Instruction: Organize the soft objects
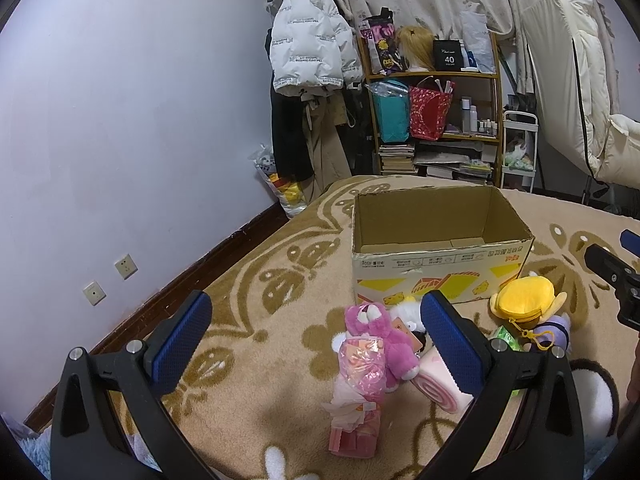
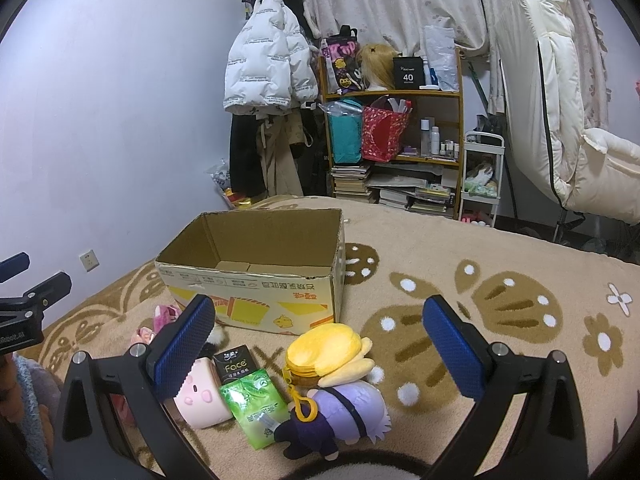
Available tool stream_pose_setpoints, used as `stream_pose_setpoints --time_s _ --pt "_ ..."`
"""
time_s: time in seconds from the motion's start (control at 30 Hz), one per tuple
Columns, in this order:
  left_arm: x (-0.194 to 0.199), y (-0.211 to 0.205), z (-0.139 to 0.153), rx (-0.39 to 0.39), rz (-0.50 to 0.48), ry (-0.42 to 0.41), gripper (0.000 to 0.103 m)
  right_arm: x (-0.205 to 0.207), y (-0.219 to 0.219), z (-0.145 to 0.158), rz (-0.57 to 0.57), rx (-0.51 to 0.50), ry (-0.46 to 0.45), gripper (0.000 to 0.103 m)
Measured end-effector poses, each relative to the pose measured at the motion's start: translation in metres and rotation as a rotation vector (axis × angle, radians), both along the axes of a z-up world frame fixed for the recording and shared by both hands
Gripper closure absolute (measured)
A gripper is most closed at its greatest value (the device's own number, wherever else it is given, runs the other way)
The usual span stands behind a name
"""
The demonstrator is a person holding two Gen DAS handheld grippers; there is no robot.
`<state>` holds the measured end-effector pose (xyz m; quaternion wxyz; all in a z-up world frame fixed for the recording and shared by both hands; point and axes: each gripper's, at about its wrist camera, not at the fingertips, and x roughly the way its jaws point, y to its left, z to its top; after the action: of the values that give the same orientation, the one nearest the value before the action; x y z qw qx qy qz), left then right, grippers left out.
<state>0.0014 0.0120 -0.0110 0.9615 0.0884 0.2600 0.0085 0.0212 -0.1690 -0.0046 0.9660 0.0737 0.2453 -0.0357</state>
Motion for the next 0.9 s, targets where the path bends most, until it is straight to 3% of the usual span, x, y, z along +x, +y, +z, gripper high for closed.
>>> stream_pose_setpoints --time_s 0.67,0.9 --pt "0.030 -0.010 -0.001 -0.005 -0.002 0.093 0.000 0.005 -0.001 -0.003 0.015 0.015 0.029 0.000" --pt "0.054 -0.005 -0.012 -0.050 0.010 0.190 0.000 0.020 -0.010 -0.009 0.014 0.039 0.073 0.000"
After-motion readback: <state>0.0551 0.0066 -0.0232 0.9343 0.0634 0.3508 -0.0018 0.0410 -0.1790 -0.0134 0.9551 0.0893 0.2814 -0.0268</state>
